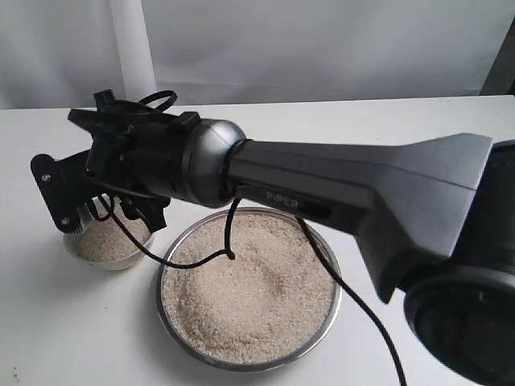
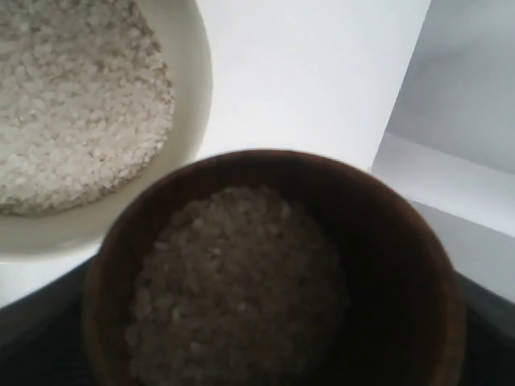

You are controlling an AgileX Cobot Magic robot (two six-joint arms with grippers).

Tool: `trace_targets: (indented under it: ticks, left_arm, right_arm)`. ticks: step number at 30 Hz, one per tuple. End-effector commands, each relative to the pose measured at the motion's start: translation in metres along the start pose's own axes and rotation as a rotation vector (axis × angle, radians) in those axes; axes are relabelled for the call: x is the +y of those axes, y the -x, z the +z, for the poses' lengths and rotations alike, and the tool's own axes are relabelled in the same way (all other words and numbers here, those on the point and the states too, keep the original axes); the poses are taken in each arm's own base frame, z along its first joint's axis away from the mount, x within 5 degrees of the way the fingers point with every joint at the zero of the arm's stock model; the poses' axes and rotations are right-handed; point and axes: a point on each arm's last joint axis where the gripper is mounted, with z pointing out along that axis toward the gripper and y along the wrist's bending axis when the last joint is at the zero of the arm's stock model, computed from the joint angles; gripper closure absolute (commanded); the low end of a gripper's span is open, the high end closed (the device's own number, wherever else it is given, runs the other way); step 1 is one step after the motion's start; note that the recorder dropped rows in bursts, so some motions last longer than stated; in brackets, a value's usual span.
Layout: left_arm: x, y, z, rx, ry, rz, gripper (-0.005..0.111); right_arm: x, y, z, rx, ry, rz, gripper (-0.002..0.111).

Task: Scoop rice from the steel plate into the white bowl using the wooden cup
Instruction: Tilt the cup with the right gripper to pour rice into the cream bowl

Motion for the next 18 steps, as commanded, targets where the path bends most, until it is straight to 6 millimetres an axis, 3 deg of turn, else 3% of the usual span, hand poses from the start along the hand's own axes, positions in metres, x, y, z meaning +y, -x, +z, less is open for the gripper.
trace_targets:
  ticks: [1, 18]
  left_arm:
    - [-0.001, 0.002, 0.0, -0.007, -0.01, -0.006, 0.107]
    - [-0.001, 0.002, 0.0, -0.007, -0.01, -0.006, 0.107]
  right_arm:
    - [-0.002, 0.005, 0.003, 0.032, -0.069, -0.078, 0.108]
    - [-0.001, 0.019, 0.01, 0.042, -0.2, -0.306, 0.108]
